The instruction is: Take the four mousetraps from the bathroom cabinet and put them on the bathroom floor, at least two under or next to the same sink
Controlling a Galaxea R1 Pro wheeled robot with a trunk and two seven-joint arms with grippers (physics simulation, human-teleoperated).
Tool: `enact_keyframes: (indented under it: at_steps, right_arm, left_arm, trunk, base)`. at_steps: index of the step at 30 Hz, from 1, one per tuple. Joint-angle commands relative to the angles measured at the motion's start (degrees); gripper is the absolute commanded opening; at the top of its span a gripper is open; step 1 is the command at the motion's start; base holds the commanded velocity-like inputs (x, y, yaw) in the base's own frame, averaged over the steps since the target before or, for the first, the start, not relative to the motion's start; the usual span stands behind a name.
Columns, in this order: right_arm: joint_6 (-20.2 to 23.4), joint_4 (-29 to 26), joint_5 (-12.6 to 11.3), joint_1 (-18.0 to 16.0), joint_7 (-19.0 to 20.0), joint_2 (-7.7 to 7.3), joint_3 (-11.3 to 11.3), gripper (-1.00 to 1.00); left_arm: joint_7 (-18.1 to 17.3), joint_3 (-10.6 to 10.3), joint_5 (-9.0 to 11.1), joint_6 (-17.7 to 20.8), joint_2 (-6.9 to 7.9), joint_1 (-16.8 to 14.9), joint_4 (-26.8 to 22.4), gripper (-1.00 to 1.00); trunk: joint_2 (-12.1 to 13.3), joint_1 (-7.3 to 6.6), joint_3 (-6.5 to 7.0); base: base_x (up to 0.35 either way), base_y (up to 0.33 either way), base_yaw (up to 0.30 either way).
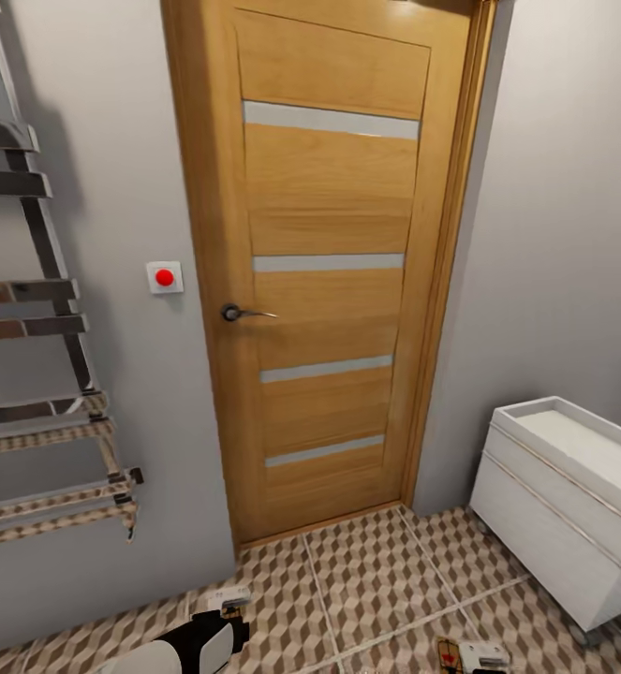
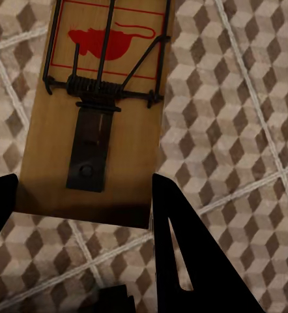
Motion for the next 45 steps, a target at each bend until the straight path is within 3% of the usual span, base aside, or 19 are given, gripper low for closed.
enact_keyframes:
  at_steps: [1, 11, 13, 18, 21, 26, 33, 36, 40, 45]
  right_arm:
    - [0.03, 0.09, -0.52, -0.08, 0.05, 0.00, 0.07, -1.00]
    - [0.03, 0.09, -0.67, -0.08, 0.07, -0.30, -0.26, -1.00]
    - [0.03, 0.09, -1.42, -0.08, 0.07, -1.19, -0.59, -1.00]
    - [0.23, 0.09, -6.34, -0.08, -0.06, -4.17, -1.47, -1.00]
    - [0.27, 0.07, -8.80, -0.08, -0.38, -5.49, -1.62, -1.00]
    - [0.29, 0.06, -9.71, -0.08, -0.43, -6.01, -1.59, -1.00]
    - [0.22, 0.06, -9.90, -0.08, -0.05, -6.19, -1.60, -1.00]
    - [0.21, 0.05, -9.93, -0.08, 0.07, -6.23, -1.60, -1.00]
    - [0.22, 0.04, -10.00, -0.08, 0.14, -6.27, -1.61, -1.00]
    - [0.22, 0.04, -10.01, -0.08, 0.22, -6.26, -1.62, -1.00]
  left_arm:
    - [0.22, 0.41, -0.63, 0.26, -0.01, -0.04, -0.02, -1.00]
    - [0.14, 0.56, -0.19, 0.38, 0.41, -0.04, -0.02, -1.00]
    - [0.30, 0.57, -0.15, 0.34, 0.50, -0.04, -0.04, -1.00]
    - [1.71, 0.59, -0.15, -0.22, 0.59, -0.02, -0.09, -1.00]
    - [4.94, 0.52, -0.52, -1.06, 0.54, 0.20, -0.10, -1.00]
    - [8.14, 0.43, -0.96, -3.11, 0.40, 0.75, -0.07, -1.00]
    - [8.73, 0.34, -1.35, -3.77, 0.25, 1.01, -0.03, -1.00]
    - [8.74, 0.33, -2.83, -3.82, 0.15, 1.45, -0.02, -1.00]
    - [8.75, 0.32, -6.78, -3.85, -0.05, 1.89, -0.02, -1.00]
    - [8.70, 0.32, -8.98, -3.91, -0.17, 2.09, -0.02, -1.00]
  trunk:
    - [-0.03, 0.00, -0.06]
    - [-0.03, 0.00, -0.06]
    - [-0.03, 0.00, -0.06]
    - [-0.03, 0.00, -0.06]
    - [-0.03, 0.00, -0.06]
    - [-0.03, 0.00, -0.06]
    - [-0.03, 0.00, -0.06]
    - [-0.03, 0.00, -0.06]
    - [-0.03, 0.00, -0.06]
    - [-0.03, 0.00, -0.06]
  base:
    - [0.000, 0.000, -0.300]
    - [0.000, 0.000, -0.300]
    - [0.000, 0.000, -0.300]
    - [0.000, 0.000, -0.300]
    - [0.000, 0.000, -0.300]
    - [0.000, 0.000, -0.300]
    - [0.000, 0.000, -0.300]
    - [0.000, 0.000, -0.300]
    - [0.000, 0.000, -0.300]
    - [0.000, 0.000, -0.300]
